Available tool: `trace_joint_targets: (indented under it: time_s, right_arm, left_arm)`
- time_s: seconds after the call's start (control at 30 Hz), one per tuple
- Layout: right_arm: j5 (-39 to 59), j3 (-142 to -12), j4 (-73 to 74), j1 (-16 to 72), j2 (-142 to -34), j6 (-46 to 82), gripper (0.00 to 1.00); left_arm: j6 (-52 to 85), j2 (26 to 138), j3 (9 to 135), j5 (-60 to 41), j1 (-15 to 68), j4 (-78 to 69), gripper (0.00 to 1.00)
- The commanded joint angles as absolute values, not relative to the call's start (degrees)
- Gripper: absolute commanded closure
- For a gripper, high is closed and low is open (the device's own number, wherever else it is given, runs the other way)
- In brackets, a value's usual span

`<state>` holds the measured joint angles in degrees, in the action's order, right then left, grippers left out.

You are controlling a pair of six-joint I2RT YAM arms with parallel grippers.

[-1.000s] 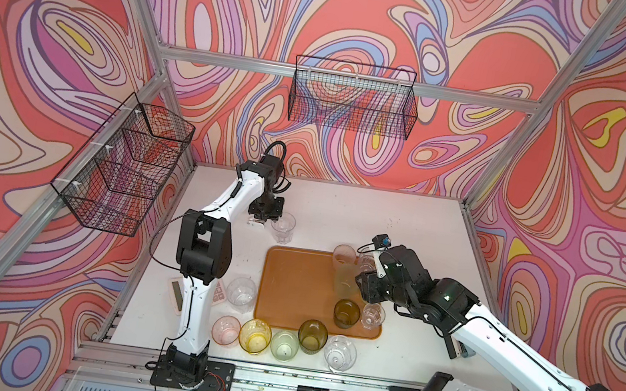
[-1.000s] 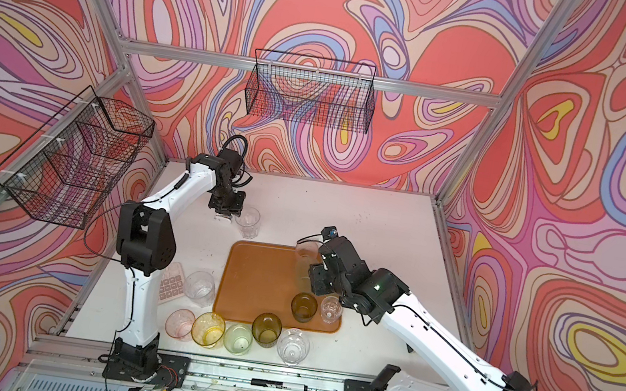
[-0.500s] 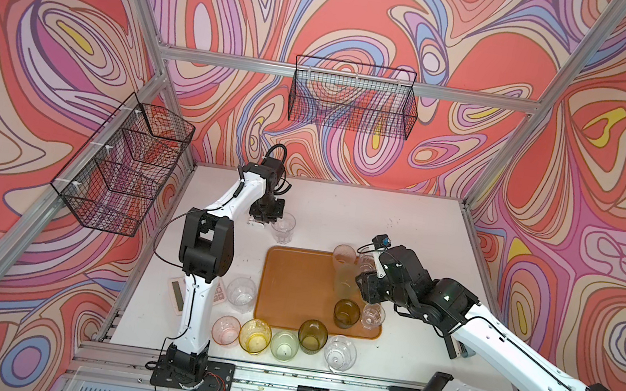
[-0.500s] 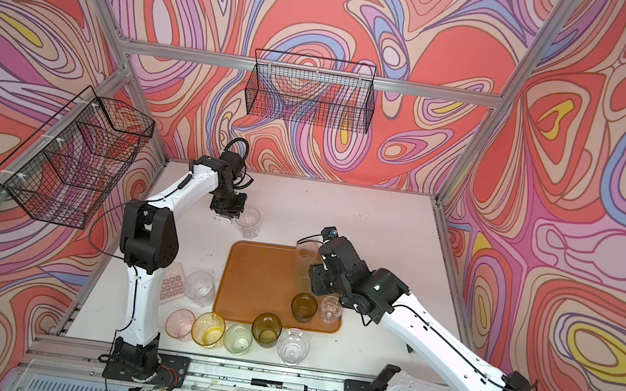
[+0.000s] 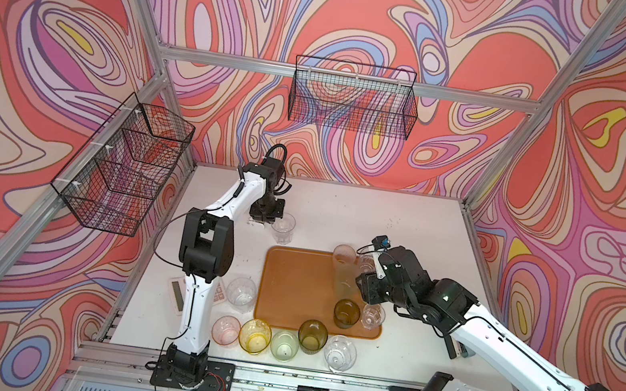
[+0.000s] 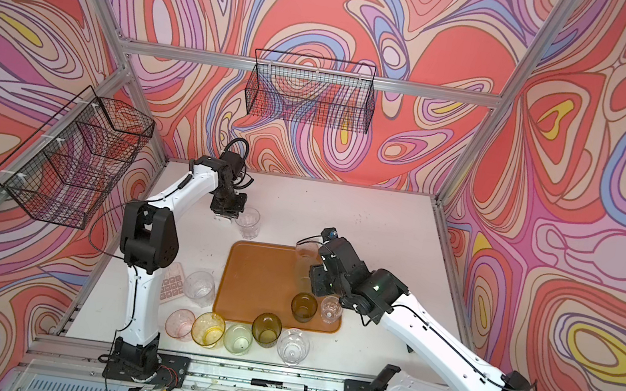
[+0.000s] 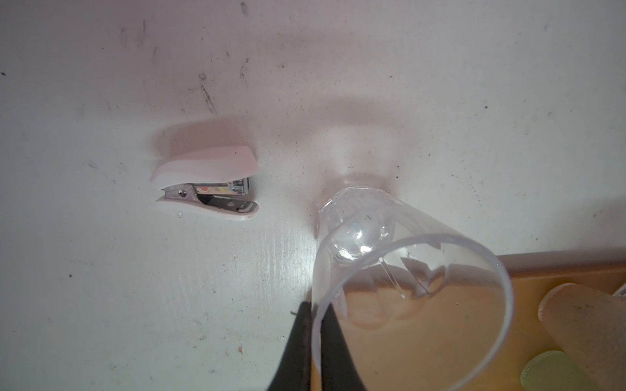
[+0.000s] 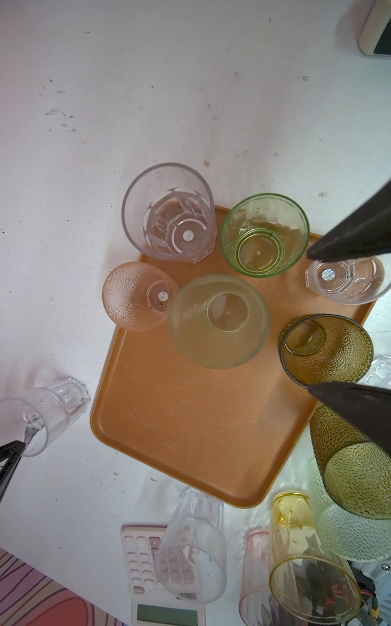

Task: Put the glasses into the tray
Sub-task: 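Close left gripper on the clear glass rim and lift it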

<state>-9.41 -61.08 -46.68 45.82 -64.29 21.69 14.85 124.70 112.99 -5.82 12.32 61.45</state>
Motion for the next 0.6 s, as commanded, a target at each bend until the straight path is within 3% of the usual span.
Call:
trace_joint_targets:
  time_s: [0.0, 0.57]
  right_arm:
    - [-9.67, -60.56, -45.91, 45.79, -63.98, 21.72, 0.41]
    - [-11.89, -60.32, -45.19, 45.79, -61.34, 22.28, 0.42]
  left_arm:
    - [14.85, 125.18, 113.55, -6.12, 12.00, 62.75, 0.94]
    - [14.85, 119.49, 112.32, -6.62, 12.77, 64.24, 1.00]
